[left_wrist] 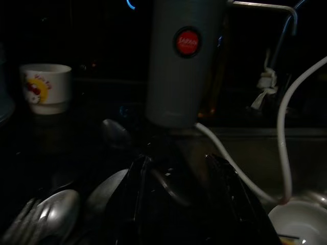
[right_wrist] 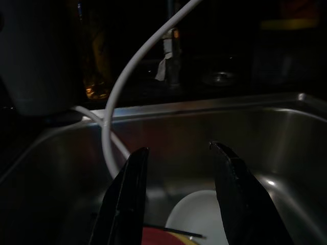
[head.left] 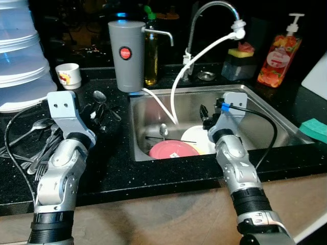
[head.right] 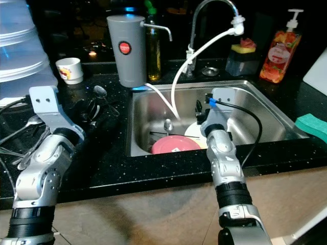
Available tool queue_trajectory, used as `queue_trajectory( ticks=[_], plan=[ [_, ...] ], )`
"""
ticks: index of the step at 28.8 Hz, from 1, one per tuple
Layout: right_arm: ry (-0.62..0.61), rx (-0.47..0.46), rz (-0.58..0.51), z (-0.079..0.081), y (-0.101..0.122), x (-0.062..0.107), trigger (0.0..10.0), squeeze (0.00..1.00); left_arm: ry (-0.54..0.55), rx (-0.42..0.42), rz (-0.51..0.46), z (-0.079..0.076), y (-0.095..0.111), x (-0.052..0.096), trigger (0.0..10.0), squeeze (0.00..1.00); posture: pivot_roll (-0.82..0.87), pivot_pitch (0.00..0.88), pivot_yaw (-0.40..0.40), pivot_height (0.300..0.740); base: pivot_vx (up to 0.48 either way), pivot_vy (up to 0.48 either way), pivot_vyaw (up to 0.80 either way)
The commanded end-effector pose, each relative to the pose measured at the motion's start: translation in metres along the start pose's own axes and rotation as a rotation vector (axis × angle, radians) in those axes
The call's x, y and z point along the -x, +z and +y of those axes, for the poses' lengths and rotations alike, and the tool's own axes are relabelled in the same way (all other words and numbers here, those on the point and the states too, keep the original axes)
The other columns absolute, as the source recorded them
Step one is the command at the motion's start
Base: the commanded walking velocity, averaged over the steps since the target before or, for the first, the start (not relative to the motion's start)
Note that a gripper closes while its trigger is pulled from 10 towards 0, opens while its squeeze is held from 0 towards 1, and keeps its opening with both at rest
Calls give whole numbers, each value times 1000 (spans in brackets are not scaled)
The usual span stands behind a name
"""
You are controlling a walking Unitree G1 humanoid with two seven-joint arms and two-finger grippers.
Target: Kitchen organization
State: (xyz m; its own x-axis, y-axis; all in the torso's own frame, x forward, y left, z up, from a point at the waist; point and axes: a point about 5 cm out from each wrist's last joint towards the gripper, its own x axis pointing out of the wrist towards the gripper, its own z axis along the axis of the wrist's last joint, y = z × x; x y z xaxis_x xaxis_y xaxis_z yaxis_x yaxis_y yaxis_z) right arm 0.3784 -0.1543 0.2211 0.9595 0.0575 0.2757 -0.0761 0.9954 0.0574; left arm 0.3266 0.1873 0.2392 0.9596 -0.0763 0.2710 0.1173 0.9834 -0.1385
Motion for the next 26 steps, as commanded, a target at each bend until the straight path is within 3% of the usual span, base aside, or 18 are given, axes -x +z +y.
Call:
queue_trajectory(
  ticks=[1,16,26],
  plan=[
    [13,-16,16,6,-3,0,10000,0,25,-4,7,4,-2,2,10000,0,66,37,-29,740,0,0,0],
    [20,-19,20,7,-5,0,10000,0,38,-17,11,6,-2,2,10000,0,66,32,-28,740,0,0,0],
    [55,-102,31,11,-4,-2,10000,0,-2,-111,49,4,-1,-4,10000,0,66,23,-25,740,0,0,0]
  ],
)
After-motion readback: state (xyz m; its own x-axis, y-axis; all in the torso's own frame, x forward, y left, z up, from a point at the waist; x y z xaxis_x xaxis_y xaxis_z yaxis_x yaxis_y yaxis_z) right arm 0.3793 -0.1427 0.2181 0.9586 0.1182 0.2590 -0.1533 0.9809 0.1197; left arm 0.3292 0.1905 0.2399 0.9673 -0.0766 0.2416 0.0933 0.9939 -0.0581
